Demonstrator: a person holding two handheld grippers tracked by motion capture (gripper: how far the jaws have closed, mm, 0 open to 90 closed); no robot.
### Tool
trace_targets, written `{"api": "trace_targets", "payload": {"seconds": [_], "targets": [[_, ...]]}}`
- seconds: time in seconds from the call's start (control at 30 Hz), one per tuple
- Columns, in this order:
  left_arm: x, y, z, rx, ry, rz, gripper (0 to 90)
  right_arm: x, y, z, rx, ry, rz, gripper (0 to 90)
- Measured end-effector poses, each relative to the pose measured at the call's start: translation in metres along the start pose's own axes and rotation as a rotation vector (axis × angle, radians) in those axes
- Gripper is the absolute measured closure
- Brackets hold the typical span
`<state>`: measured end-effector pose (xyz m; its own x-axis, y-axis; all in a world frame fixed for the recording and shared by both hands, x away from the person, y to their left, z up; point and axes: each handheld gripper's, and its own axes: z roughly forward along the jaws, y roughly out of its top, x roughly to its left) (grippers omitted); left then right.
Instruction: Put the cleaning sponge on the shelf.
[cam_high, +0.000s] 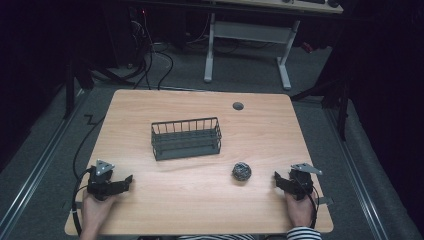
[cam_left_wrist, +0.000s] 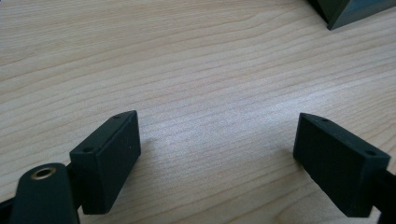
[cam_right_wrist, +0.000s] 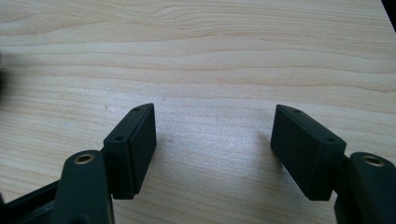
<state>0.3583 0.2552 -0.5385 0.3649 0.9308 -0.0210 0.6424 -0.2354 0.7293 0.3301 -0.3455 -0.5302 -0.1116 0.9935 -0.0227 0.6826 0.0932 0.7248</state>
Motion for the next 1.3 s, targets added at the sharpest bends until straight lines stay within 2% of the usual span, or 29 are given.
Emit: {"api": "trace_targets", "payload": {"seconds": [0.23,0.4,0.63,0.8,0.93,1.1,1.3], "targets": [[0.001,0.002,0.001,0.005,0.006,-0.005,15.5,0.0,0.0,0.0,-0.002,0.001,0.0,31.8],[0.003,0.003,0.001,-0.003,0.002,-0.034,17.8,0.0,0.0,0.0,-0.001,0.0,-0.001,31.8],[0.001,0.006,-0.001,-0.016,-0.022,-0.034,21.0,0.0,0.0,0.0,-0.002,0.002,0.002,31.9],[-0.002,0.016,-0.008,-0.053,-0.066,-0.046,21.2,0.0,0.0,0.0,-0.002,0.002,0.002,31.9],[-0.006,0.025,-0.012,-0.061,-0.094,-0.03,21.0,0.001,0.0,0.0,-0.002,0.002,0.002,32.0],[-0.011,0.037,-0.017,-0.086,-0.13,-0.036,20.8,0.001,0.0,0.0,-0.003,0.004,-0.002,31.9],[-0.016,0.06,-0.025,-0.112,-0.174,-0.029,21.0,0.001,0.0,0.0,-0.002,0.005,0.0,31.9]]}}
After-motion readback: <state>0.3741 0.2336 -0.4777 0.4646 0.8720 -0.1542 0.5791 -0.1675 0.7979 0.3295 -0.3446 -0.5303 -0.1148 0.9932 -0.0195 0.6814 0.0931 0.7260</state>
